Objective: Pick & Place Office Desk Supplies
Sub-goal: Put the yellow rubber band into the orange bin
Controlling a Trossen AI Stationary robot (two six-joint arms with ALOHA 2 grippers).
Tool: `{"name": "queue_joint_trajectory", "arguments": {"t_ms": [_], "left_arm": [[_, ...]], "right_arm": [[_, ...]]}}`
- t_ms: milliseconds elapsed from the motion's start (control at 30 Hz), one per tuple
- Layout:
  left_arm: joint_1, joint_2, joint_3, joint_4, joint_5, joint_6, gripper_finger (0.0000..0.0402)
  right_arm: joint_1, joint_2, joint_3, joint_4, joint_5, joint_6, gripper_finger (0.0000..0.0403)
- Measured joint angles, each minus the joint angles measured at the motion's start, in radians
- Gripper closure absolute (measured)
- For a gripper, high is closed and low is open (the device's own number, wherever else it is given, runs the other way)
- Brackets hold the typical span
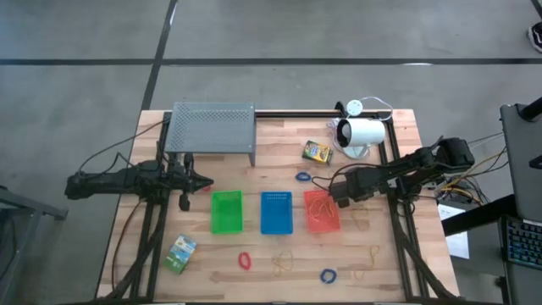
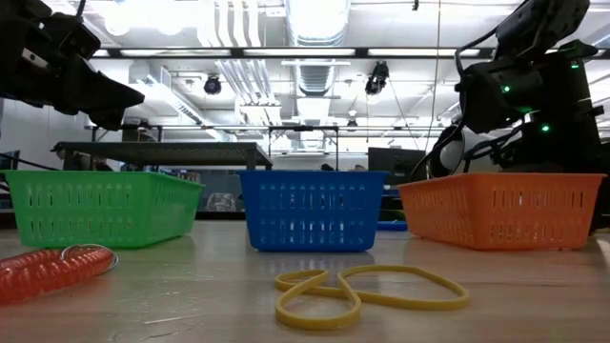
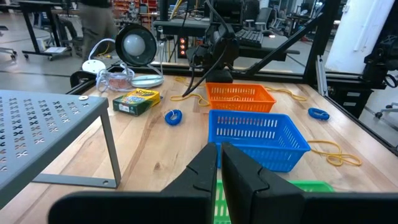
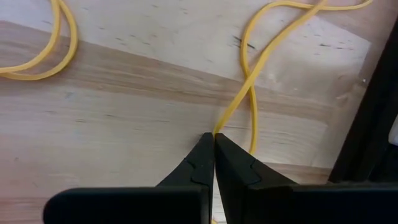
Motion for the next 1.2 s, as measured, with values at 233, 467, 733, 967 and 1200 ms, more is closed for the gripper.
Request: {"name": "queue_joint_trajectory", "arguments": {"t_ms": [233,467,733,967,1200], "left_arm": [[0.0,0.0,0.0,0.0,0.0,0.0,0.0374],[0.0,0.0,0.0,0.0,0.0,0.0,0.0374],[0.0,0.0,0.0,0.0,0.0,0.0,0.0374],[0.0,0.0,0.0,0.0,0.0,0.0,0.0374],[0.0,0.0,0.0,0.0,0.0,0.0,0.0374]], "right_arm": [[0.0,-0.032,-0.003,-0.011,0.008,0.001,0.0394],[0.0,-0.121,-0.005,-0.082,0.046,0.033,0.0395],[0.001,-0.239,-0.004,-0.1,0.135,0.049,0.0395],[0.001,-0.32,-0.002,-0.092,0.205,0.014,0.0395],[0.001,-0.382,0.048,-0.077,0.302,-0.08,0.0395]]}}
